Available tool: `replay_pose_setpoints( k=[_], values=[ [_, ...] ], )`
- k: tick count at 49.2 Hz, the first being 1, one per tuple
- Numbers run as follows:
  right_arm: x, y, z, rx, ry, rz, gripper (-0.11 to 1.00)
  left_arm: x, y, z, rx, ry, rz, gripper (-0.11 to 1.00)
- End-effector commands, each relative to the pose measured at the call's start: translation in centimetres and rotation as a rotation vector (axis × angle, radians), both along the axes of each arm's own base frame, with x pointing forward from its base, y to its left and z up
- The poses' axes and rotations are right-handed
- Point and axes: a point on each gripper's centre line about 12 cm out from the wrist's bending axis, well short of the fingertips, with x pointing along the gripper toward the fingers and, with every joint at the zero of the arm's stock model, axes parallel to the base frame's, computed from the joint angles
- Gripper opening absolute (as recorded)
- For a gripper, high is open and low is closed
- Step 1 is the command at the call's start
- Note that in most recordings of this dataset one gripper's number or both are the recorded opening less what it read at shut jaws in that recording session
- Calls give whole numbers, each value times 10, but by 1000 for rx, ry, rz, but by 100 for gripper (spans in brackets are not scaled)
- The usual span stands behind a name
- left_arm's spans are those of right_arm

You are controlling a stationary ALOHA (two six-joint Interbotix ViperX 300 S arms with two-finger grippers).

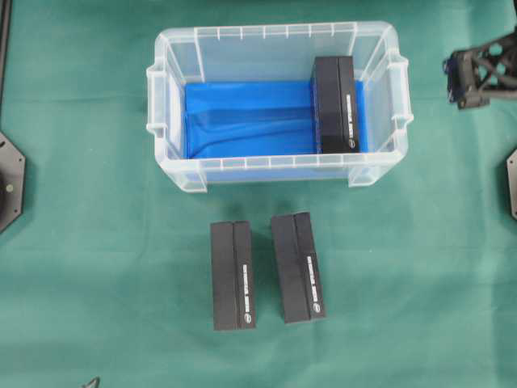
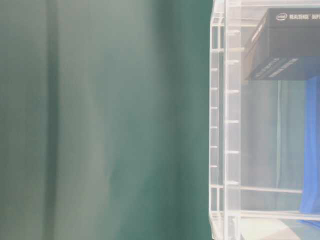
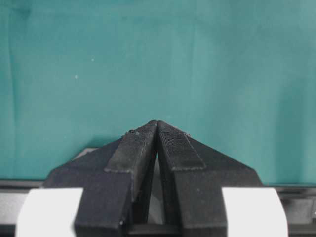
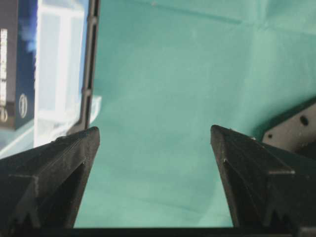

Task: Take the box out of the case with the right arm.
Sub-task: 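Withdraw the open right gripper to the right side, then move the open right gripper above the right black box in the case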

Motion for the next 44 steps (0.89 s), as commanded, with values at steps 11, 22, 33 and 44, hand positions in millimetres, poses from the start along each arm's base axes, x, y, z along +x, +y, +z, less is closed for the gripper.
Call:
replay_pose_setpoints(
  k=[11,22,33,44],
  values=[
    [-1,-12,3,-3,-1,5,89,1,0,3,3,-16,-6,0],
    [3,-13,1,2,-2,7,89,1,0,2,4,-11,-8,0],
    [3,-13,2,4,-6,7,89,1,0,1,4,-10,-6,0],
    [16,-12,5,21,-58,16,89,2,0,1,4,-5,-5,0]
  ],
)
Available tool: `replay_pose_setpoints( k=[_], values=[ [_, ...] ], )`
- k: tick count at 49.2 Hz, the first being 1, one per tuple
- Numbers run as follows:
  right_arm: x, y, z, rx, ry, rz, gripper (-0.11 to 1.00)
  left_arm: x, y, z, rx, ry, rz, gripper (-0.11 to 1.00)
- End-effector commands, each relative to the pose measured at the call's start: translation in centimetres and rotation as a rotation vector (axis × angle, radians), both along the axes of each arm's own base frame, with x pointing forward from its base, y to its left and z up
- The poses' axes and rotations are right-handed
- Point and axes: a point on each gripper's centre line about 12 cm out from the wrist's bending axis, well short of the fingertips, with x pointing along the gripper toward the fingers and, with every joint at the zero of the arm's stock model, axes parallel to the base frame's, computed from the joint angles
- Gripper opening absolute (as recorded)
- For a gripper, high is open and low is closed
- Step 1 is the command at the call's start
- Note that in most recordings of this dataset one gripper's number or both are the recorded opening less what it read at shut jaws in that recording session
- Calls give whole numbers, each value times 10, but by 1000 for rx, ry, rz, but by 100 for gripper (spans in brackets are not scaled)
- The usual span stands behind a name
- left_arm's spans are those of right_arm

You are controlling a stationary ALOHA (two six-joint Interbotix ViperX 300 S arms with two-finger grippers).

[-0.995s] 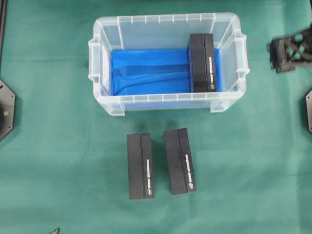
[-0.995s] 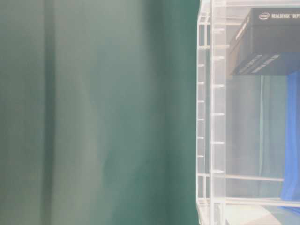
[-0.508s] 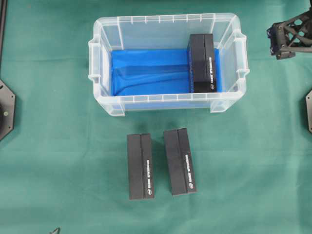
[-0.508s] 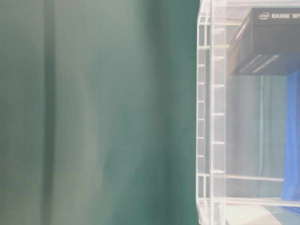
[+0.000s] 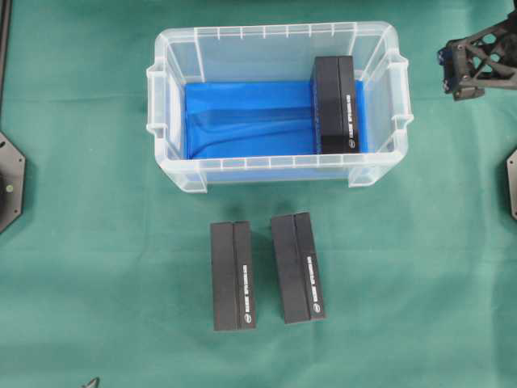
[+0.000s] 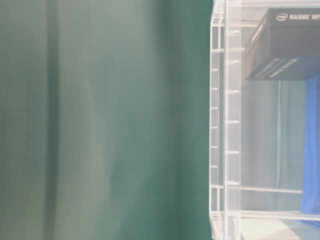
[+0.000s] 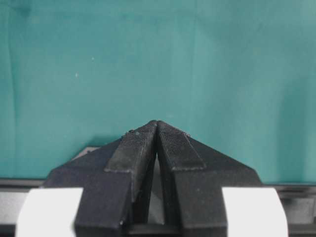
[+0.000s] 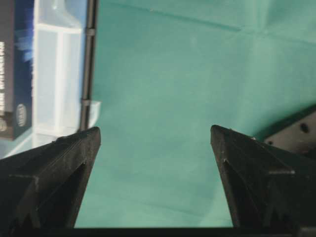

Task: Take the box out of the case with the right arm.
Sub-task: 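Move the open right gripper above the right black box in the case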

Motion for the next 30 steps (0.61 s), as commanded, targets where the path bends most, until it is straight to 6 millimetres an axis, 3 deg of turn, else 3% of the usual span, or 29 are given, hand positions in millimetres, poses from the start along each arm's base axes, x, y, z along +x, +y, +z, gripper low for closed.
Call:
replay_pose_setpoints(
  k=[1,30],
  values=[
    [11,-2,11,-5,-62,4,89,2,0,3,1,-11,-1,0],
    [123,-4,8,3,-73,114,89,1,0,4,-1,-17,-3,0]
  ],
)
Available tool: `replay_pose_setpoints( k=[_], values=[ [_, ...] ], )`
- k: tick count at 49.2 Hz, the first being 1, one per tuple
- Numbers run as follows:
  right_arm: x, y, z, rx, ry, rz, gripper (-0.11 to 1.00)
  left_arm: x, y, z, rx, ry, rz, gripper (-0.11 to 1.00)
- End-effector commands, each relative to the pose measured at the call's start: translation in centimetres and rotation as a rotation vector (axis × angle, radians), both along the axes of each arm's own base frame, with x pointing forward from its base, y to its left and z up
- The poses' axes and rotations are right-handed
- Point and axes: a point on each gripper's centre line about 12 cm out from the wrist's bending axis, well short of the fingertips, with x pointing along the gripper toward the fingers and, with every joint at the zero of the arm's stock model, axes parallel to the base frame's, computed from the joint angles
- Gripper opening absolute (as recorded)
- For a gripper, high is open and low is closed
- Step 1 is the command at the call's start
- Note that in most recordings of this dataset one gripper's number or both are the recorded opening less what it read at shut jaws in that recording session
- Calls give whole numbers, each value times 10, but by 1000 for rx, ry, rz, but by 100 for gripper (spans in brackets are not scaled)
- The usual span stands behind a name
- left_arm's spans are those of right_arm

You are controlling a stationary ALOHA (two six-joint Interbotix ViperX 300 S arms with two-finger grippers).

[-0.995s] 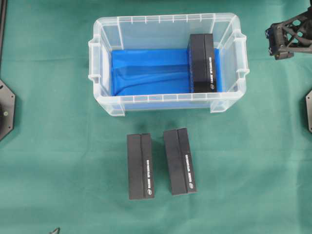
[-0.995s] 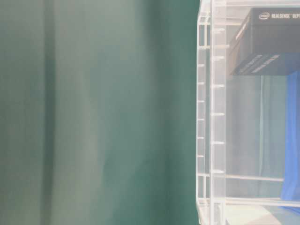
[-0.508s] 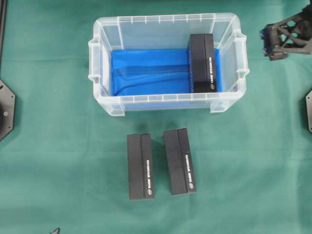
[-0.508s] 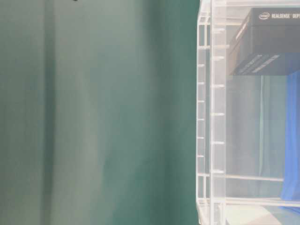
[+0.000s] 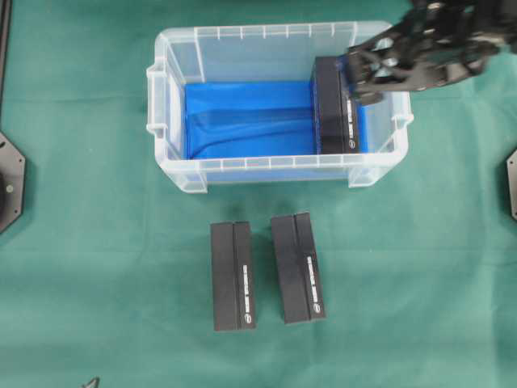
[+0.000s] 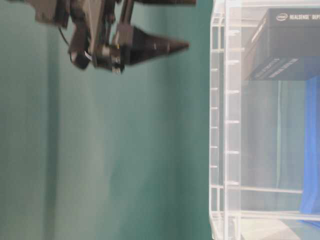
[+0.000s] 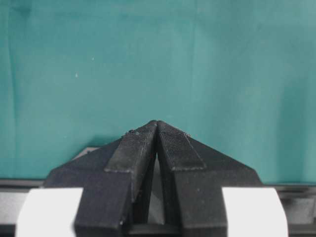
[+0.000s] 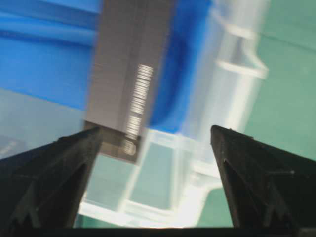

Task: Take the box out of the case with the right arm.
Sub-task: 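Move the open right gripper above the right black box in the case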

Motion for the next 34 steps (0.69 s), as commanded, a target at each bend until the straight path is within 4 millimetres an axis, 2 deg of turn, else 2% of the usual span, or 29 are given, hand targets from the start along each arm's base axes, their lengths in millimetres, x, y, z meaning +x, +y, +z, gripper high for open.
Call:
replay_pose_setpoints(
  k=[1,13,34],
  values=[
    [13,0,12,-10,-36,14,89,1,-1,4,-1,-14,-4,0],
    [24,-3,11,-10,-37,15,90,0,0,4,0,-16,-4,0],
    [26,-5,6,-12,-24,13,91,0,0,4,0,-16,-4,0]
  ],
)
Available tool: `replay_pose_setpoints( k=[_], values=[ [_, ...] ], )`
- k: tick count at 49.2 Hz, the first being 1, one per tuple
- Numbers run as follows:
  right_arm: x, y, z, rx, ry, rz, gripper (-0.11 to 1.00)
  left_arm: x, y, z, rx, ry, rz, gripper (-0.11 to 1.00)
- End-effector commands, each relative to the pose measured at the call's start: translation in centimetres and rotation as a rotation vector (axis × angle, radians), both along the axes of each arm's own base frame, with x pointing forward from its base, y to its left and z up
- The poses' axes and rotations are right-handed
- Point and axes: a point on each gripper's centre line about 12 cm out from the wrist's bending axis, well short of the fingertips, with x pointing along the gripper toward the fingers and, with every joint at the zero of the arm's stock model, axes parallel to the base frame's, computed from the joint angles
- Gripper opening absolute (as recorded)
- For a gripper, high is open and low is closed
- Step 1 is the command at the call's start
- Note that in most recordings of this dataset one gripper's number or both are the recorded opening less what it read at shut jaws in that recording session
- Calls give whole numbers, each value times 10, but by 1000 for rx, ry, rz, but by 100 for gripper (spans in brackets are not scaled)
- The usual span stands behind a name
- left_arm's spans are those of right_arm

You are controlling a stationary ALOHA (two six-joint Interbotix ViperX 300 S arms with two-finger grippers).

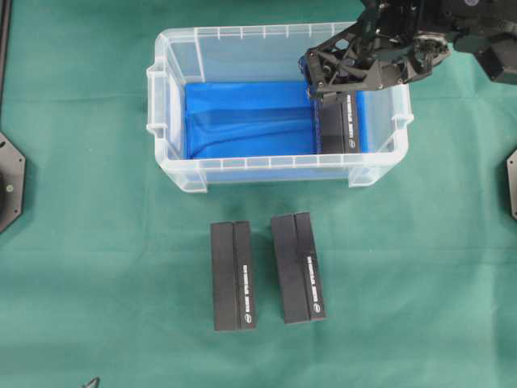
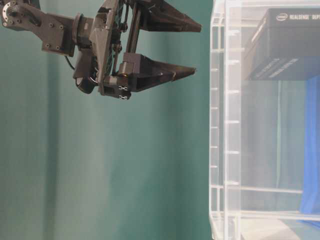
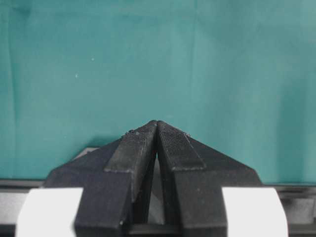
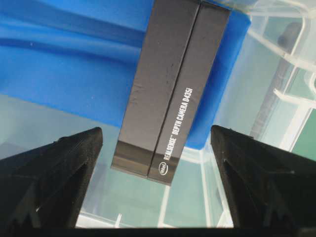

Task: Take the box out of the case with the right arm.
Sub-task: 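Move the open right gripper above the right black box in the case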

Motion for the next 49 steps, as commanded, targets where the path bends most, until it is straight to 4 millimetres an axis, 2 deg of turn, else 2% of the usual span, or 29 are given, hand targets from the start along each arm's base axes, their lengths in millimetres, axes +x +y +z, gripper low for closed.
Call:
replay_pose_setpoints(
  k=[1,49],
  values=[
    [1,-1,11,-11,-38,3,91,1,0,3,1,-13,-2,0],
    [4,-2,10,-15,-52,1,91,1,0,4,1,-14,-2,0]
  ],
)
